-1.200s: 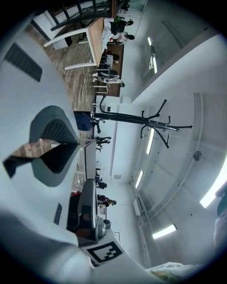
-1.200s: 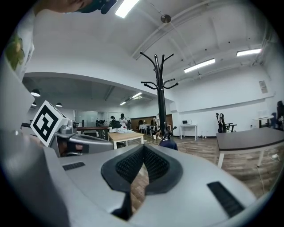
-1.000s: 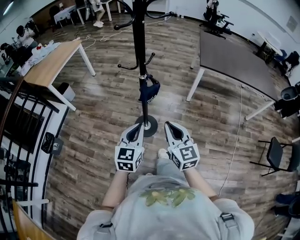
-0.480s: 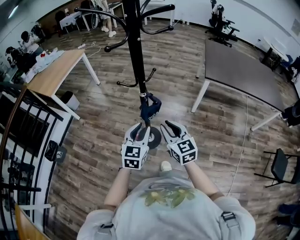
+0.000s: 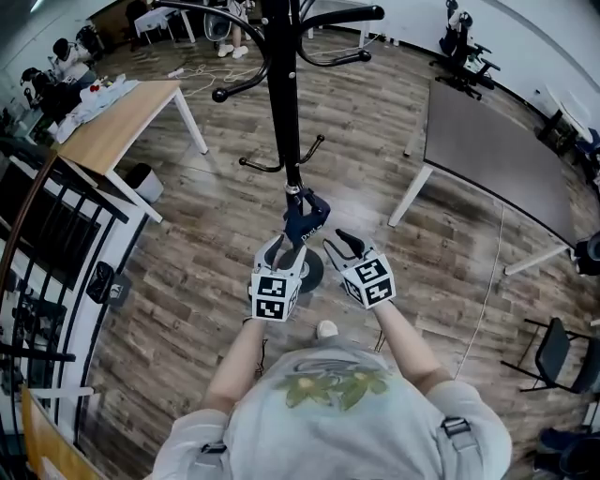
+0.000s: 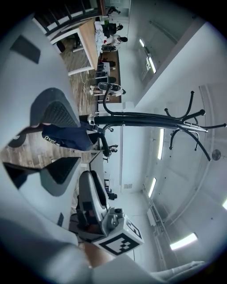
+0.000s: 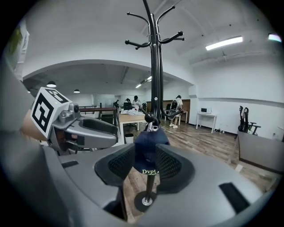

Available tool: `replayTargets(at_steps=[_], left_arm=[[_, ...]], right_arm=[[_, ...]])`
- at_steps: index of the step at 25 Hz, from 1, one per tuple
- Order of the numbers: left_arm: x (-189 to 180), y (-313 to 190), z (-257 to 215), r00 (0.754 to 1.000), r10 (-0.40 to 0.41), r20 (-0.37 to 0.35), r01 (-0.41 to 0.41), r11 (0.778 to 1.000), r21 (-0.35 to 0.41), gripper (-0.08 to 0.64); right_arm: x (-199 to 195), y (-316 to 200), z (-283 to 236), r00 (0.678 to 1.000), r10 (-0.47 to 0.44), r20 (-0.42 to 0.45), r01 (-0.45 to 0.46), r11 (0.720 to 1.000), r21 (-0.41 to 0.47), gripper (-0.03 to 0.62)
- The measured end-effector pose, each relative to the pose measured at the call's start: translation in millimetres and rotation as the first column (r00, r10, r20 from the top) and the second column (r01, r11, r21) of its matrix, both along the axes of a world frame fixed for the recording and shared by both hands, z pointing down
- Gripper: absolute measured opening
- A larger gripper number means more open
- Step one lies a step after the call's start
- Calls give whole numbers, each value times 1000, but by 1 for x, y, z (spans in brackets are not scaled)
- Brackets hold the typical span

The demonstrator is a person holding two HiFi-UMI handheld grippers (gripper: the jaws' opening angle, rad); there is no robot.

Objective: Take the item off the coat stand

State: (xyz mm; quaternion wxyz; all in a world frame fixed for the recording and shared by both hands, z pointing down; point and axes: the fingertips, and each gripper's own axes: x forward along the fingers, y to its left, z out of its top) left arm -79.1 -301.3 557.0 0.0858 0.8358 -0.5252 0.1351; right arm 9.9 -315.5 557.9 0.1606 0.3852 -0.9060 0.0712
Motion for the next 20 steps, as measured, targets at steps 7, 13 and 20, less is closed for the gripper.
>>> replayTargets(at_steps=[7, 13, 20], left_arm=[[-10, -16, 33, 998, -39, 41, 42, 997, -65, 206], [-2, -28, 55, 994, -19, 109, 29, 995, -94, 206], [3, -40, 74, 989, -51, 142, 68, 991, -119, 206]], right_arm=[[8, -42, 31, 995, -50, -84, 49, 999, -15, 143], [4, -69, 58, 978, -114, -172, 110, 993, -33, 152], [-1, -92, 79, 957, -155, -244, 149, 988, -45, 158]])
